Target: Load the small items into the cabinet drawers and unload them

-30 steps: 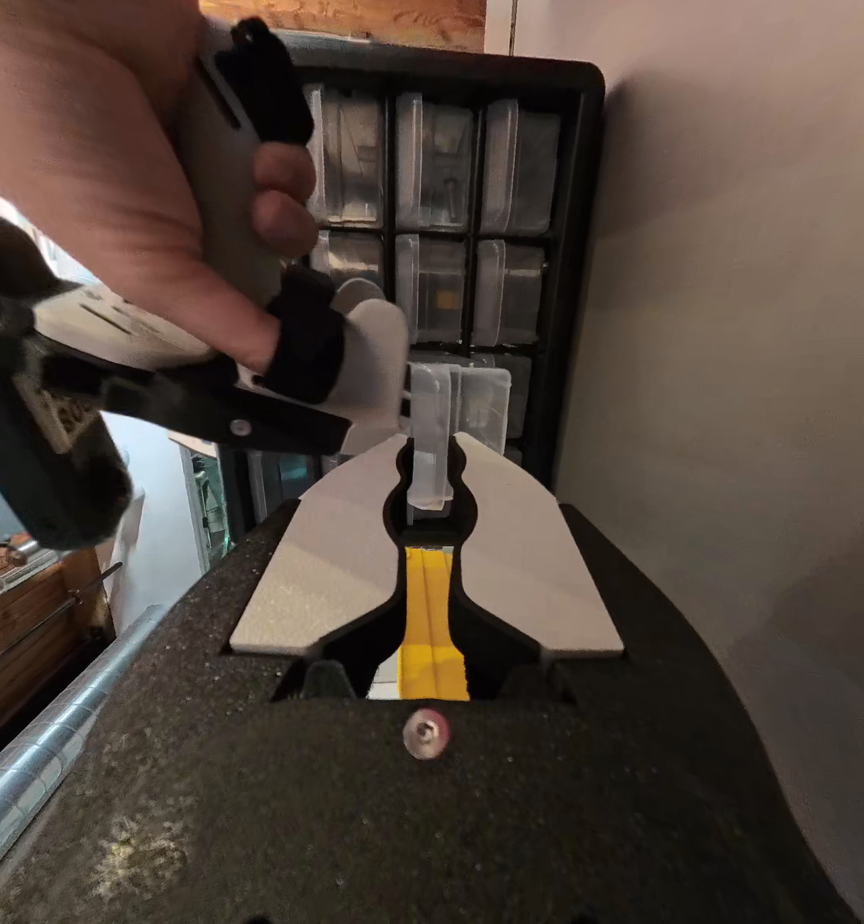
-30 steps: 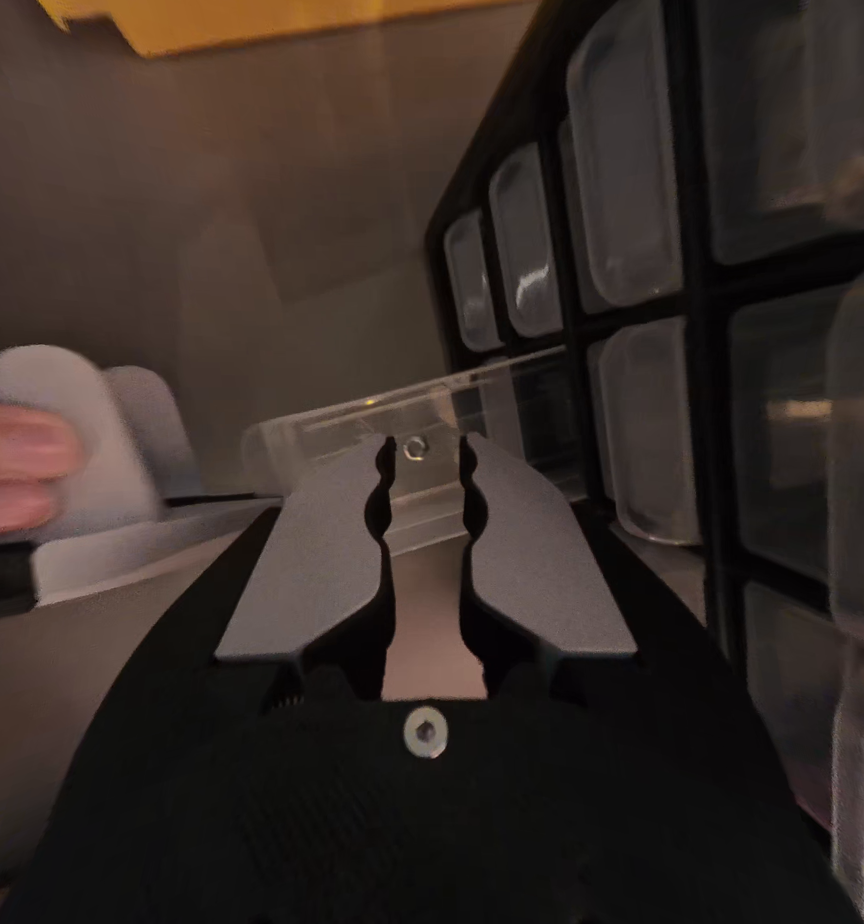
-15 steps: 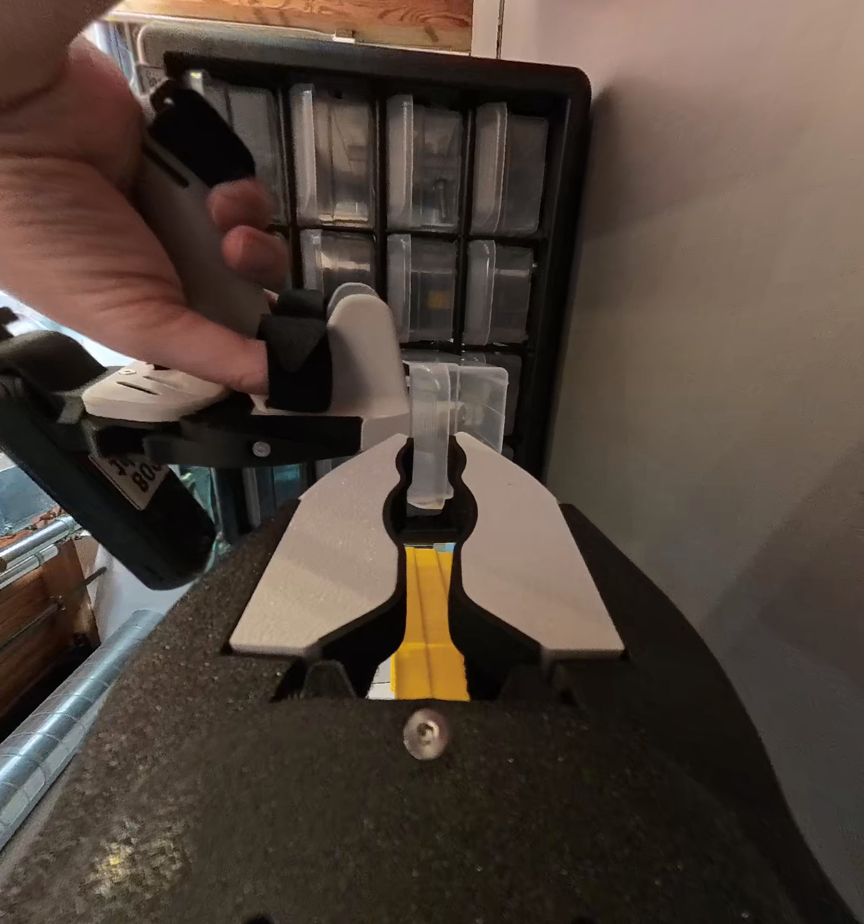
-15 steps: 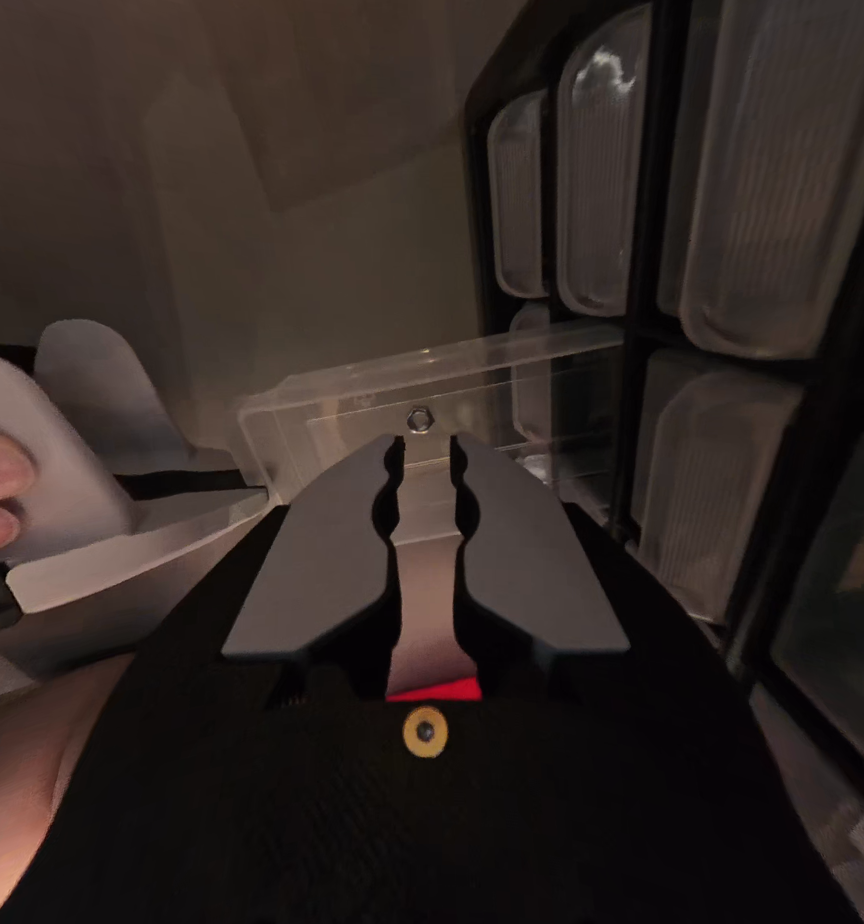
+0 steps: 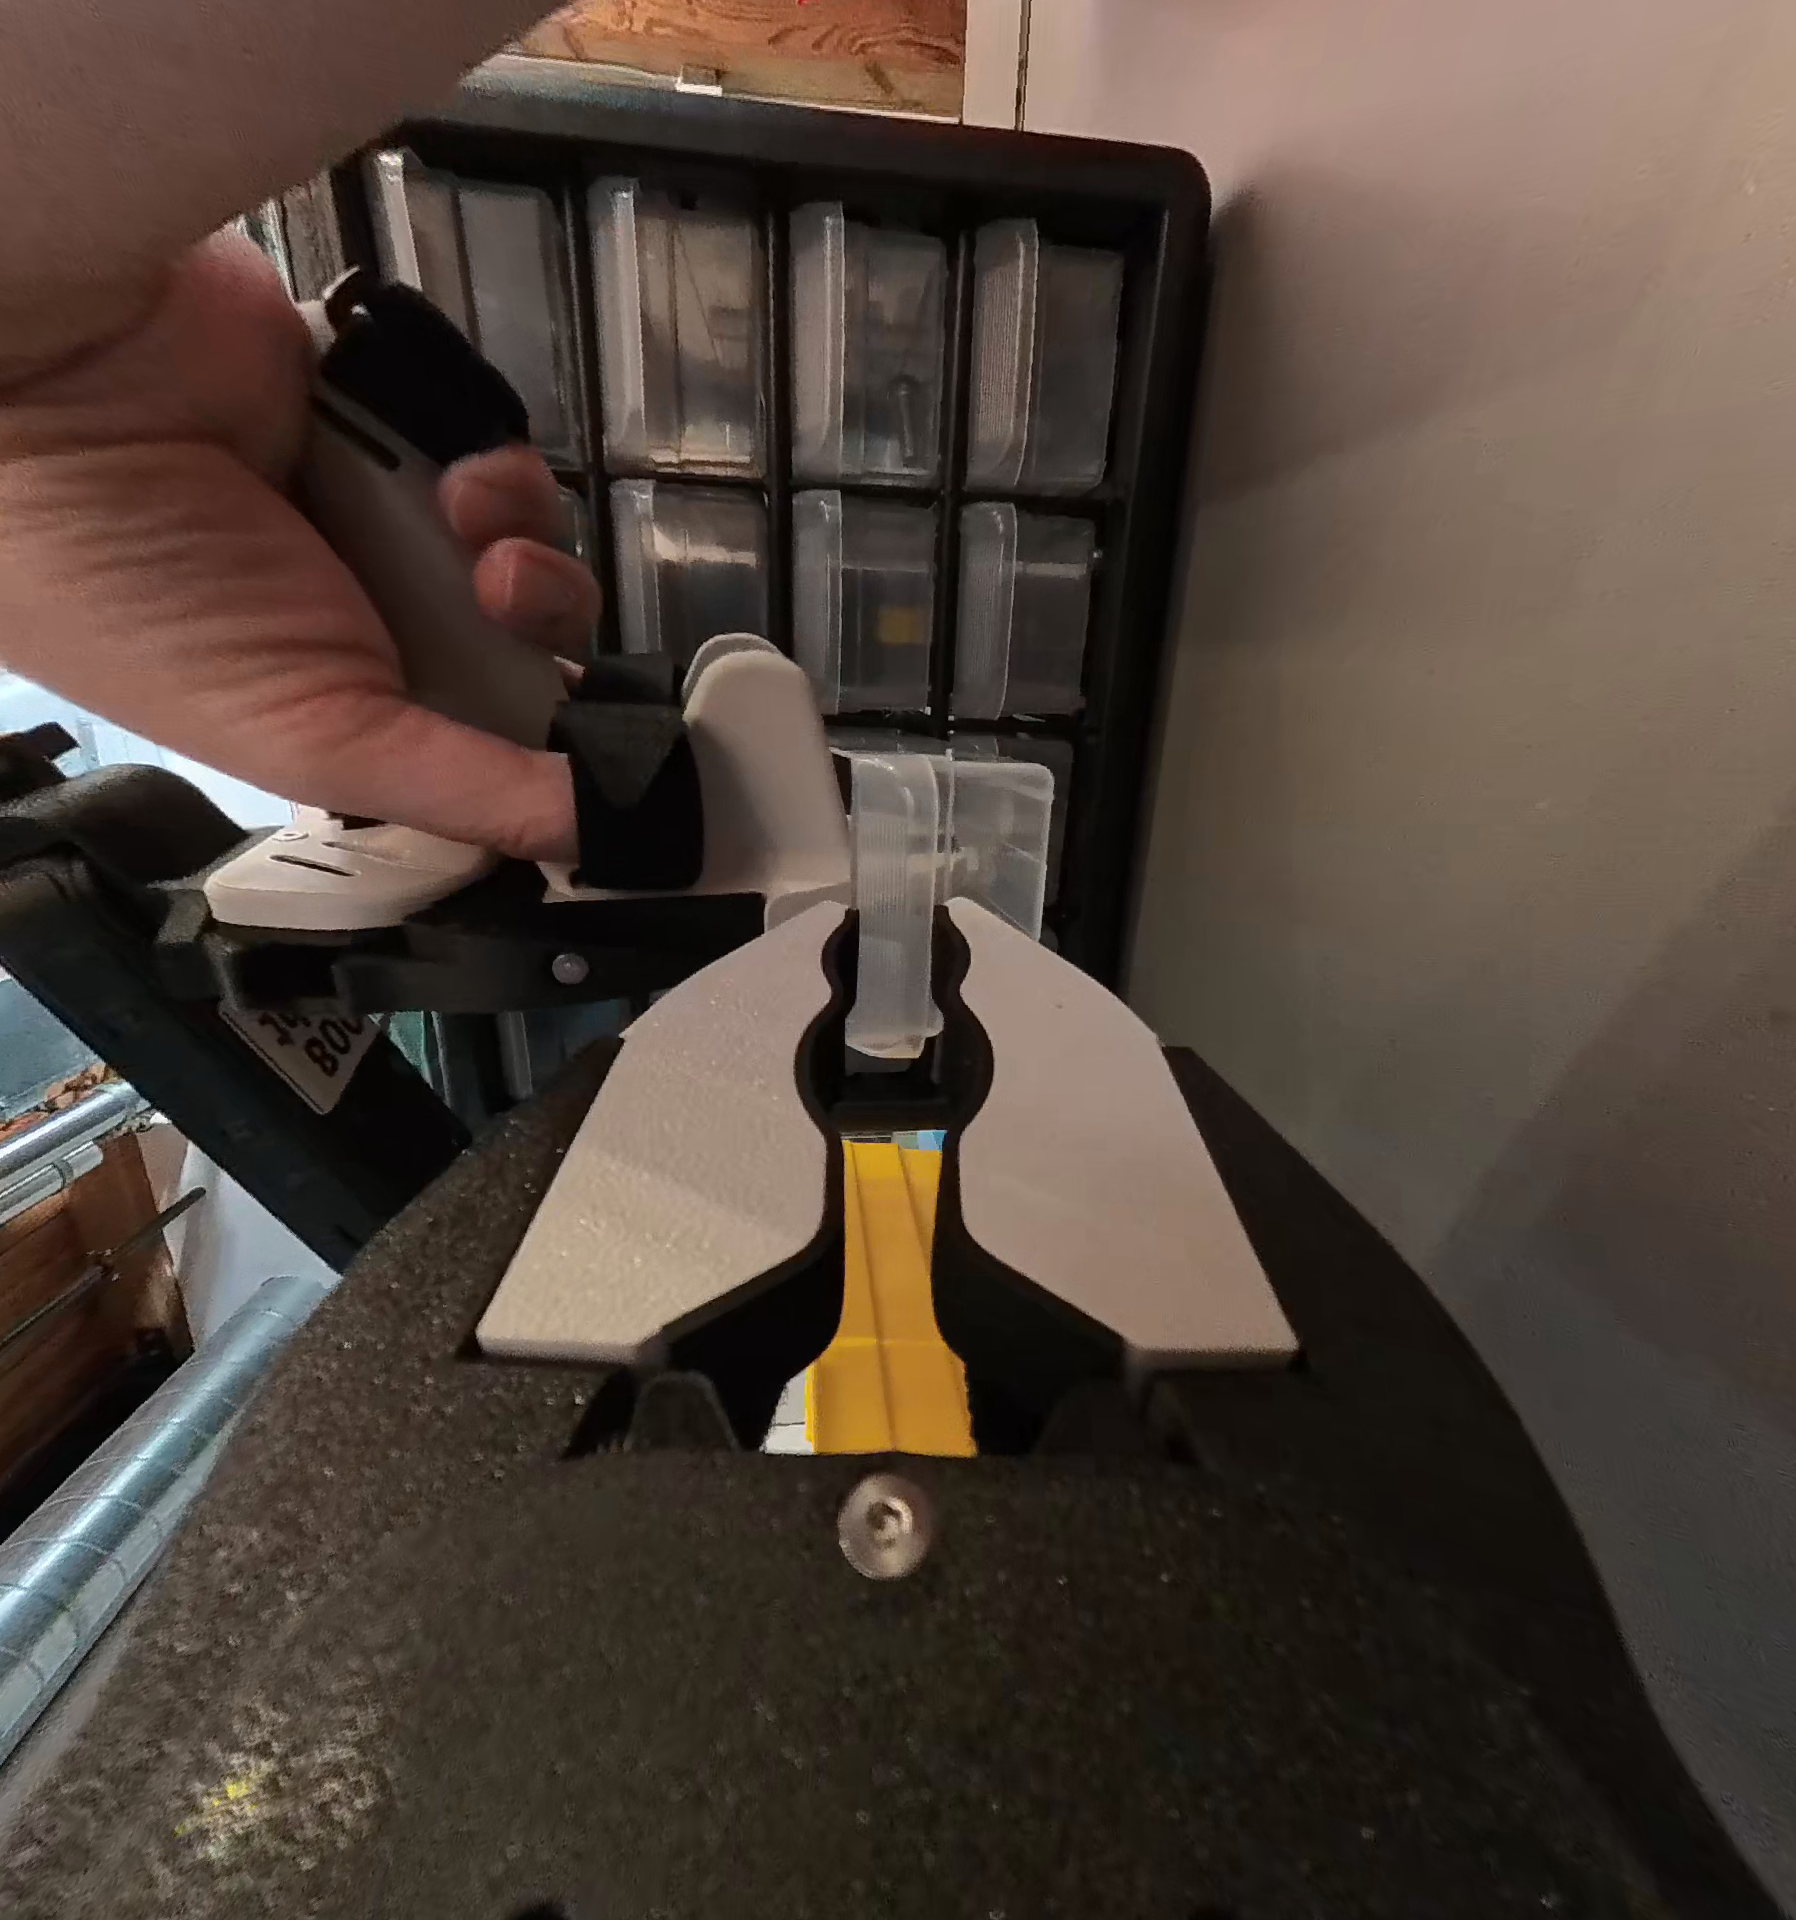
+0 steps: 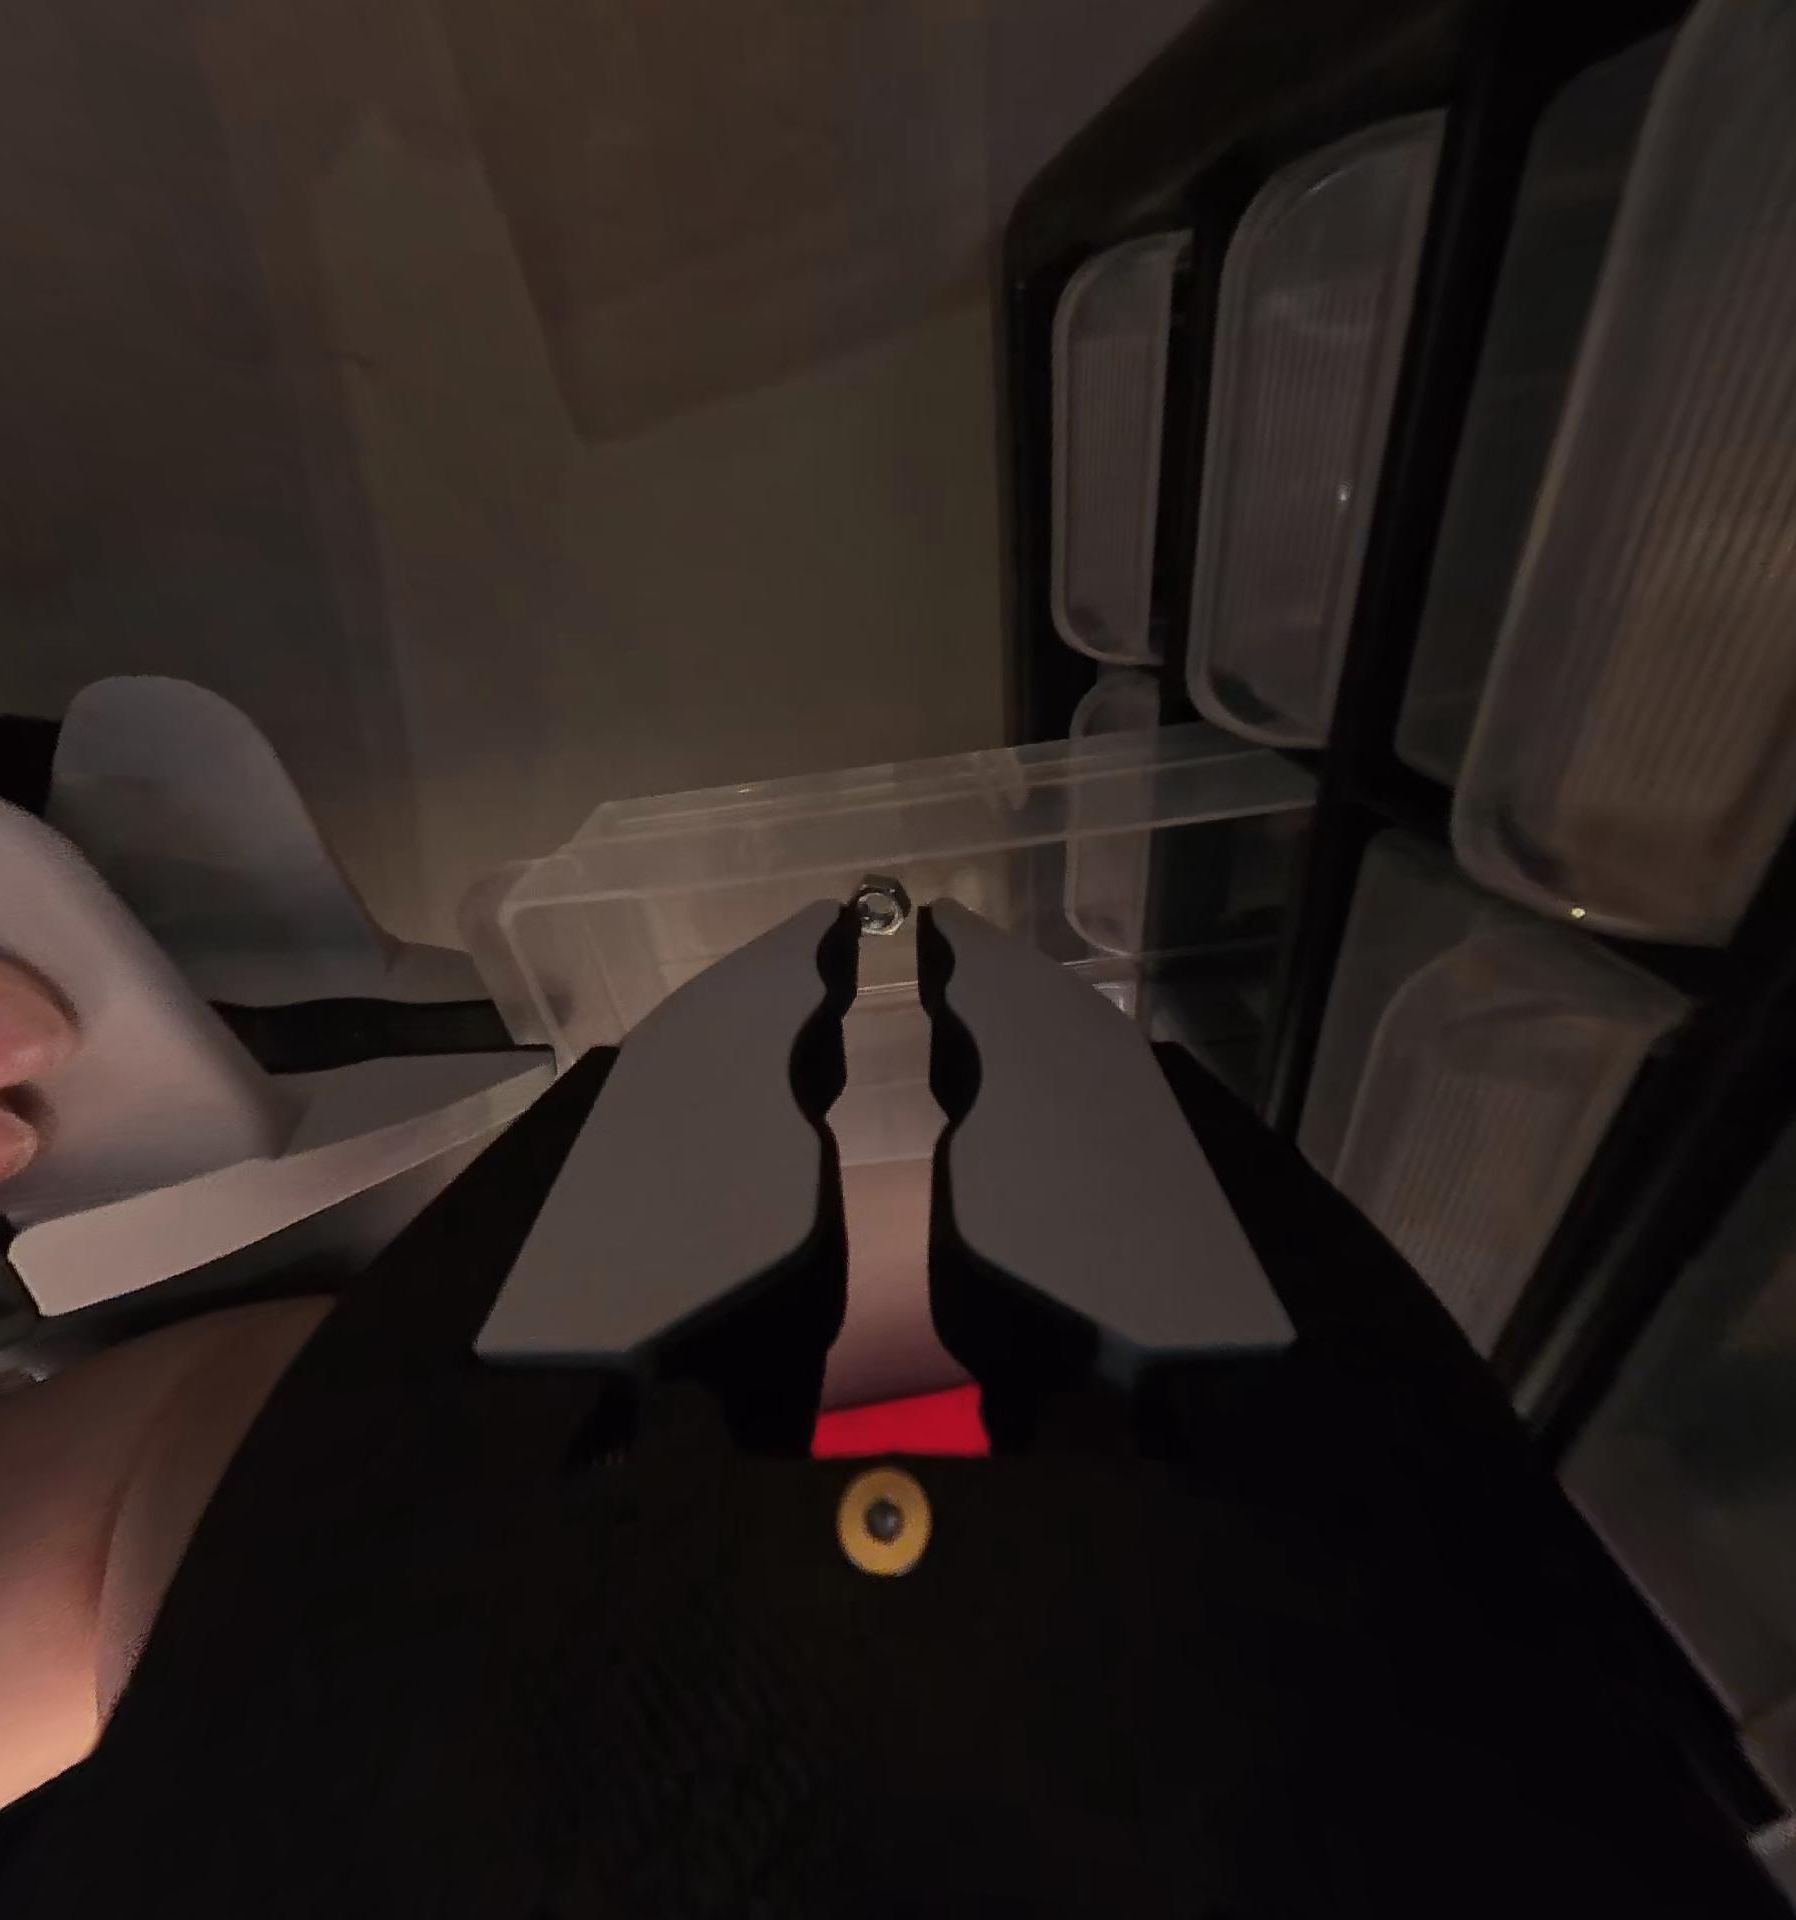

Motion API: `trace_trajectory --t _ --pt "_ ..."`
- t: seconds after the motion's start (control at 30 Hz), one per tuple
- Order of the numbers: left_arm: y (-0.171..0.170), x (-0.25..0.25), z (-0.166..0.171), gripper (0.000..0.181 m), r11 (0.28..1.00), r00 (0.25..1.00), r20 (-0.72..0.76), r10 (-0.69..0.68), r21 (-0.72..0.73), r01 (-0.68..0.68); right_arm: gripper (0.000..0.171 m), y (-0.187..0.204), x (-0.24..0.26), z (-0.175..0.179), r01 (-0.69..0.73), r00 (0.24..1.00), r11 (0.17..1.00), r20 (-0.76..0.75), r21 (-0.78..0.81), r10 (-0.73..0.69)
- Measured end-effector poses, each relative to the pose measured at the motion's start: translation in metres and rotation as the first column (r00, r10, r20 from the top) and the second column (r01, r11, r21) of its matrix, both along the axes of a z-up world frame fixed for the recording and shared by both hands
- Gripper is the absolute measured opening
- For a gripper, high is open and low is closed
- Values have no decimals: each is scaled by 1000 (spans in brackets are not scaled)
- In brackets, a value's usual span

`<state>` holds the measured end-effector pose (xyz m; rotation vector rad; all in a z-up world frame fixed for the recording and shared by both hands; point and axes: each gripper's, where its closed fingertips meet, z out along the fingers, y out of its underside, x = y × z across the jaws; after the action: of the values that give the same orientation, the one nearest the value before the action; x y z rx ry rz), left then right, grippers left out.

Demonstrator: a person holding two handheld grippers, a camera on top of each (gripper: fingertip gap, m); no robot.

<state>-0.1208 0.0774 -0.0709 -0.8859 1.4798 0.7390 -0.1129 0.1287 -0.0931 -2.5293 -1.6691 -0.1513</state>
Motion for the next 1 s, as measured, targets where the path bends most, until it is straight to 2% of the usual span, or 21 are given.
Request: trace_trajectory --t 0.27,0.4,0.6,0.73,0.83,1.0 --pt "0 0 0 13 1000 1000 4 -3 -6 3 1 2 -1 0 -38 999 999 5 11 38" --pt "2 -2 1 13 1000 1000 7 4 -3 -4 1 3 0 3 -53 999 998 -11 26 53" --pt "3 -2 1 13 1000 1000 9 10 -6 -10 3 6 -1 6 -48 998 998 -44 47 50" --pt "3 -3 1 13 1000 1000 9 11 -7 -11 10 4 -10 6 -52 995 998 -85 36 55" --pt "3 -3 1 13 1000 1000 9 11 -9 -11 16 4 -9 4 -39 997 999 -62 30 40" --pt "2 -2 0 13 1000 1000 5 10 -12 -10 13 2 -9 -1 -26 999 1000 -22 2 26"
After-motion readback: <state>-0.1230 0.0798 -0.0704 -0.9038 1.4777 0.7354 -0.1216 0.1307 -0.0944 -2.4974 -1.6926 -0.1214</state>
